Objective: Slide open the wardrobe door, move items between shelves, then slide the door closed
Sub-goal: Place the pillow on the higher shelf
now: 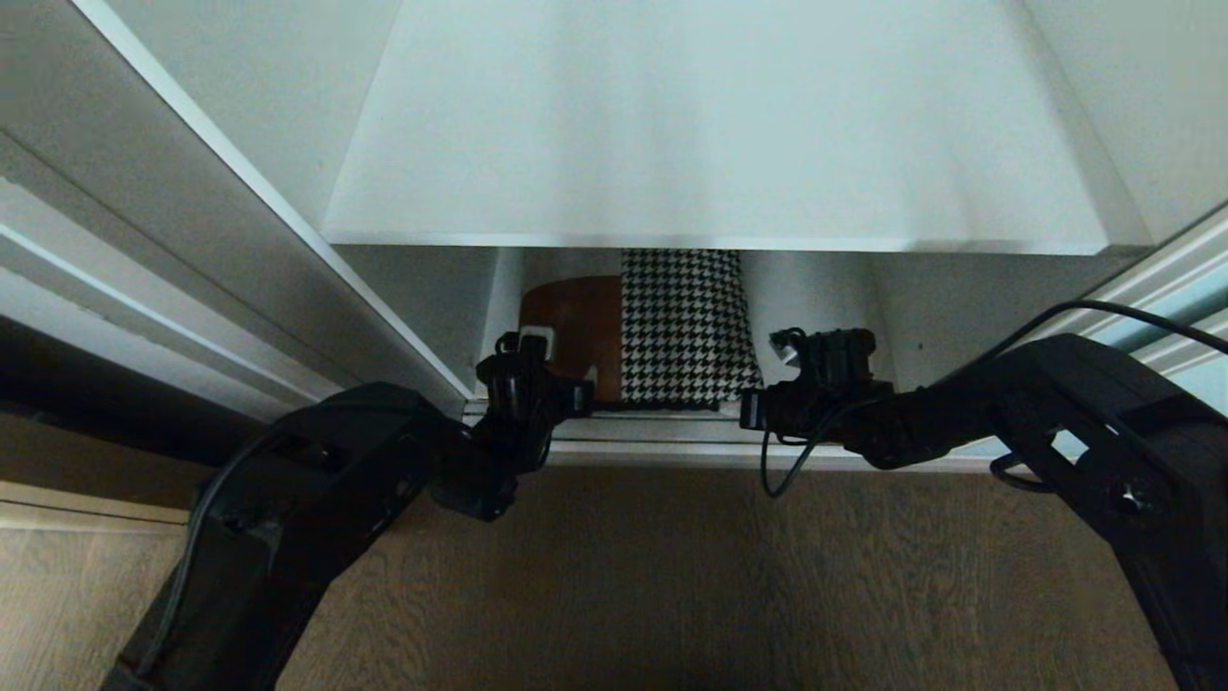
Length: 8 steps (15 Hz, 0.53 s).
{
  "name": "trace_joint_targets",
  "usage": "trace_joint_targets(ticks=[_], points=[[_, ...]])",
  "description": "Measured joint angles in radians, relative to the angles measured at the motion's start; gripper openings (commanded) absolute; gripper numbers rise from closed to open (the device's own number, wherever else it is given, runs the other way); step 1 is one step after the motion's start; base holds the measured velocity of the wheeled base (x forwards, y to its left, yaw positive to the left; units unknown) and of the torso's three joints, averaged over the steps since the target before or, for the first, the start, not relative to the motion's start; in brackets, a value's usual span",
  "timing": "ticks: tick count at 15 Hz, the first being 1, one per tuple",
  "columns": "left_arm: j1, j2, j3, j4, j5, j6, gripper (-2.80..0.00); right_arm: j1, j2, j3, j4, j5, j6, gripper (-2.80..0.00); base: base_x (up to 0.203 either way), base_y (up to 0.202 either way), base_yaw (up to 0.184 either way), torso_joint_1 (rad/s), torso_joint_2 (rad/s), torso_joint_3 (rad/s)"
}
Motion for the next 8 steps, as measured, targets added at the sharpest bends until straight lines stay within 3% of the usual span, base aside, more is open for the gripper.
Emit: trace_joint_targets(ticks=[8], points=[[-0.018, -0.099, 0.092, 0.071, -0.018, -0.037, 0.00, -0.035, -0.016, 0.039, -0.001, 0.000, 0.000, -2.80, 0.000, 0.000, 0.000, 0.000, 0.00, 0.000]])
